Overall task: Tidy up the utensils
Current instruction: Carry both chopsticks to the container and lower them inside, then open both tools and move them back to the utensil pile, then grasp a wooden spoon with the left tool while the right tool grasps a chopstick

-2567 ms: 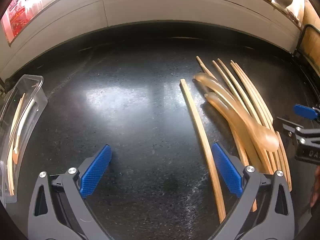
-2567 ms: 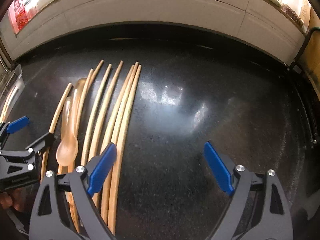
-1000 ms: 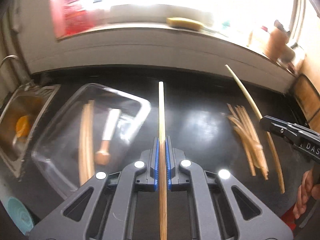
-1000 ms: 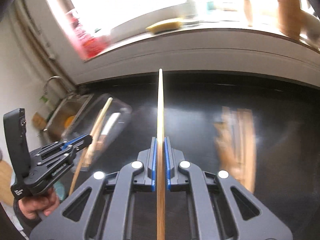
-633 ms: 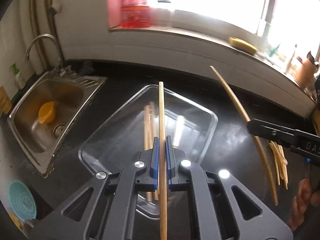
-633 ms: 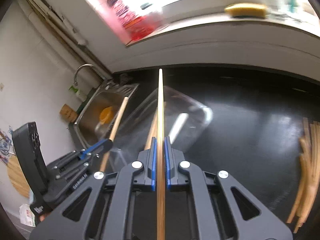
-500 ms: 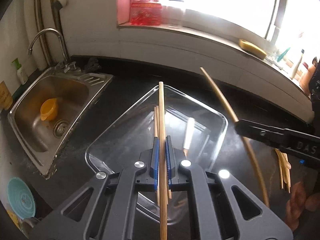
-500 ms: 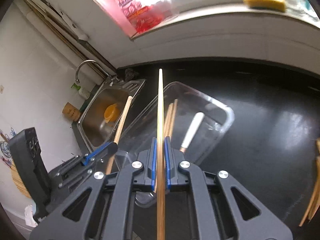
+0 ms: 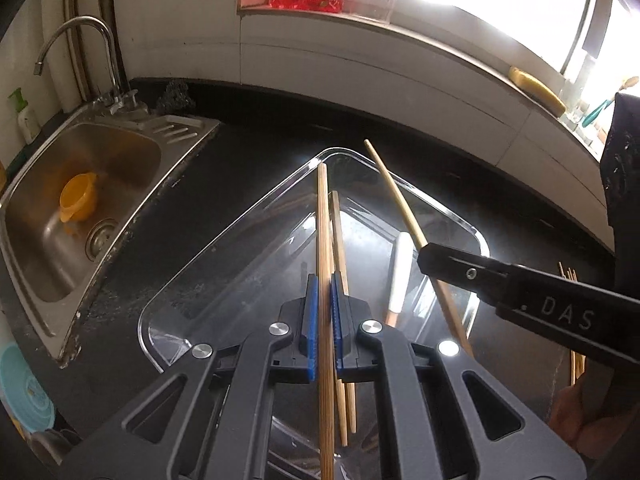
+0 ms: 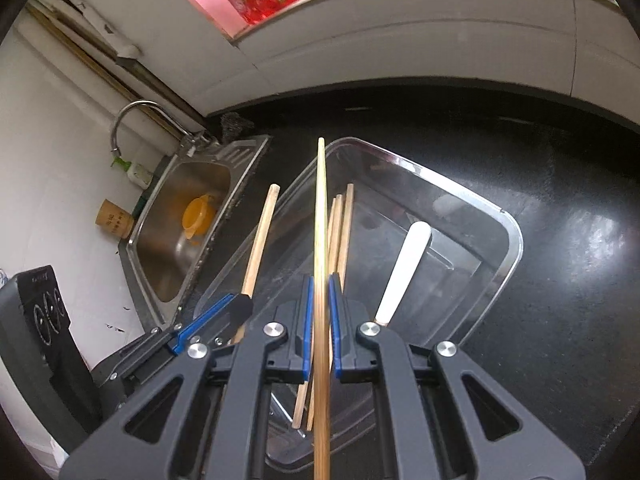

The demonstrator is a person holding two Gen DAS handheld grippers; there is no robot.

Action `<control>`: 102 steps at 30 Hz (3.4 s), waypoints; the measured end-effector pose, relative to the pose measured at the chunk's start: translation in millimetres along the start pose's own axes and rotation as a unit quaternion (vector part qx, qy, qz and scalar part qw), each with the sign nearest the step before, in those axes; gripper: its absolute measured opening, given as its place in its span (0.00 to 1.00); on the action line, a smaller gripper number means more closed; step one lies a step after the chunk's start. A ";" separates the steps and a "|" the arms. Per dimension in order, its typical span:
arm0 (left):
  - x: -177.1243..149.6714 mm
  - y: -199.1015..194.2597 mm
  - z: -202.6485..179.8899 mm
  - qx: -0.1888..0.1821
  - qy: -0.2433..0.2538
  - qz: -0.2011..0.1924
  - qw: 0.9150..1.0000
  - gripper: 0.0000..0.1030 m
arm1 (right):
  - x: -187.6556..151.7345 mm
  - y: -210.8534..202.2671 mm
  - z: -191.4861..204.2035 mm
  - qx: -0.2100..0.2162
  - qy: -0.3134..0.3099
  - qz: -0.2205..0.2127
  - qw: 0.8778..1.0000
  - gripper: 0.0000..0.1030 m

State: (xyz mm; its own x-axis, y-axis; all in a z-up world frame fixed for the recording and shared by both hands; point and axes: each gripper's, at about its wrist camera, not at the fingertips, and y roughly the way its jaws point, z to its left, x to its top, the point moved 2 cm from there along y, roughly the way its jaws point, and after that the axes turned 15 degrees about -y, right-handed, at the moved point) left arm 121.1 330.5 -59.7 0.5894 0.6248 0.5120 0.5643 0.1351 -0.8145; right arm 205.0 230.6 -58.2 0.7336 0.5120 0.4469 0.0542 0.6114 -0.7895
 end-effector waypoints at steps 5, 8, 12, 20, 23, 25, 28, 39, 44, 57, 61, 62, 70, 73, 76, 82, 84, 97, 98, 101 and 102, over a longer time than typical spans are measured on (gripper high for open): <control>0.6 11.9 -0.2 0.002 -0.002 0.008 1.000 0.06 | 0.7 8.8 -5.8 -0.003 0.006 0.008 1.000 0.08; 0.1 17.2 0.7 0.003 -0.003 0.012 1.000 0.06 | 0.8 11.6 -5.8 -0.004 0.006 0.010 1.000 0.08; 0.9 21.7 2.3 0.003 -0.004 0.016 1.000 0.06 | 3.9 13.8 -6.0 -0.002 0.007 0.011 1.000 0.08; 7.2 24.9 10.6 0.020 -0.009 0.016 1.000 0.64 | 13.5 2.7 -21.2 -0.010 0.026 0.002 1.000 0.68; 8.9 7.1 17.5 0.026 -0.011 -0.026 0.999 0.88 | 14.9 -23.7 -30.0 -0.027 0.025 -0.043 0.998 0.93; 7.7 -3.0 22.3 0.028 -0.013 -0.034 0.999 0.89 | 12.2 -35.0 -35.7 -0.020 0.029 -0.044 0.998 0.93; 3.5 -13.9 31.9 0.027 -0.029 -0.037 0.999 0.89 | 6.4 -48.8 -36.1 -0.023 0.021 -0.050 0.998 0.93; -21.0 -48.3 17.7 0.034 -0.022 -0.056 0.998 0.90 | -29.1 -99.3 -38.6 -0.034 0.002 -0.057 0.998 0.93; -54.5 -58.8 -40.0 -0.006 0.017 -0.043 0.999 0.90 | -71.2 -164.4 -74.6 -0.089 -0.004 -0.080 0.993 0.93; -172.2 -36.2 -233.2 -0.103 0.147 0.026 0.983 0.90 | -229.1 -311.2 -213.3 -0.240 0.059 -0.099 0.964 0.93; -196.0 -15.3 -269.1 -0.089 0.182 0.034 0.979 0.90 | -255.0 -328.3 -240.5 -0.238 0.079 -0.104 0.963 0.93; -202.3 -4.4 -277.4 -0.076 0.194 0.037 0.977 0.90 | -259.4 -331.1 -246.4 -0.237 0.081 -0.105 0.962 0.93; -212.8 62.5 -294.5 -0.035 0.198 0.075 0.977 0.90 | -264.8 -321.4 -276.8 -0.224 0.096 -0.093 0.965 0.93; -207.1 79.2 -303.9 -0.034 0.199 0.081 0.976 0.90 | -260.9 -309.0 -287.3 -0.216 0.099 -0.084 0.968 0.93; -200.9 89.2 -315.0 -0.036 0.210 0.079 0.974 0.90 | -257.2 -296.5 -296.7 -0.211 0.103 -0.075 0.969 0.93; -197.8 103.1 -340.1 -0.039 0.228 0.075 0.970 0.90 | -246.6 -272.3 -309.1 -0.209 0.100 -0.053 0.971 0.93; -196.3 100.3 -347.8 -0.055 0.227 0.083 0.969 0.90 | -243.3 -270.6 -311.4 -0.211 0.100 -0.053 0.971 0.93; -199.9 80.5 -365.8 -0.087 0.257 0.063 0.960 0.90 | -238.9 -265.4 -321.1 -0.212 0.105 -0.051 0.970 0.90; -198.8 85.0 -370.4 -0.085 0.261 0.065 0.959 0.90 | -239.0 -265.2 -321.8 -0.211 0.104 -0.050 0.971 0.87; -201.3 98.3 -365.8 -0.079 0.257 0.082 0.960 0.81 | -239.4 -268.2 -318.9 -0.212 0.100 -0.054 0.971 0.86; -201.7 102.2 -363.9 -0.074 0.257 0.087 0.960 0.76 | -240.4 -269.0 -318.6 -0.211 0.099 -0.056 0.971 0.86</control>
State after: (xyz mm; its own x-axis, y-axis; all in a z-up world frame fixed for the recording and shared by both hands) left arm 270.3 -61.6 -146.9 0.8684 0.1607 0.4691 0.4842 -0.0710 -0.8721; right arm 229.9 -249.1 -87.3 0.8211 0.3046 0.4827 0.3832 0.3325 -0.8617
